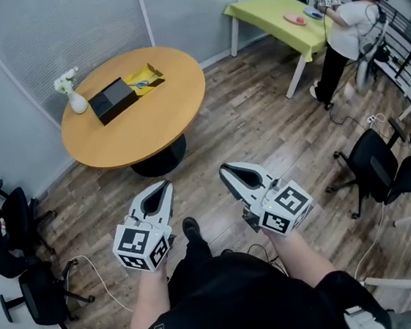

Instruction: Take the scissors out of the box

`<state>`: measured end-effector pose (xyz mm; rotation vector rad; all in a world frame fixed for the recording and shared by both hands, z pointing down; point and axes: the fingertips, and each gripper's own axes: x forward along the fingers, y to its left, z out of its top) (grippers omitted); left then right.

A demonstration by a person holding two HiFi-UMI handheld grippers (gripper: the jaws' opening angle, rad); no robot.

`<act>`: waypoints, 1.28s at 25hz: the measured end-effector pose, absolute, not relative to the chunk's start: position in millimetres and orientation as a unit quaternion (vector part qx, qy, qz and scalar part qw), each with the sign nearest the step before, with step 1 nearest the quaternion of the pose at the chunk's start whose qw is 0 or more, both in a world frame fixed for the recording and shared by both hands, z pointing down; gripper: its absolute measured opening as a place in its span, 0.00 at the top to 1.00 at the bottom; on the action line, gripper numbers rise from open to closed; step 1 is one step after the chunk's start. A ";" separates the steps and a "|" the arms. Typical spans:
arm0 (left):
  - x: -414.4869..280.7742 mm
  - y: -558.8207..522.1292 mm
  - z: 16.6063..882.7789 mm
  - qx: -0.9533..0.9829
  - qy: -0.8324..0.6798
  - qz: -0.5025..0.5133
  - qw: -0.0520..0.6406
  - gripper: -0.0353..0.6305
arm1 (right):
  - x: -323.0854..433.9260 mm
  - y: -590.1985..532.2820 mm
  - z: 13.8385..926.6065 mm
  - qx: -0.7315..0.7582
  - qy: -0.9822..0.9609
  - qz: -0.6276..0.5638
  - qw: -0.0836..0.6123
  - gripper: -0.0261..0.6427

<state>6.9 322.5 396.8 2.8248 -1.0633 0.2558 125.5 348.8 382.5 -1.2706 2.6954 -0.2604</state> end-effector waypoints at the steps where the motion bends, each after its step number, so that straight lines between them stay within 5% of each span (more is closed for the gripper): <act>1: 6.4 314.7 399.0 0.931 -0.350 0.083 0.059 0.92 | 124.4 341.9 382.9 -0.423 0.899 -0.087 0.074 0.90; 32: -112.5 37.7 418.7 0.929 -0.355 0.050 0.090 0.92 | -14.0 50.7 387.7 -0.375 0.920 -0.109 0.015 0.90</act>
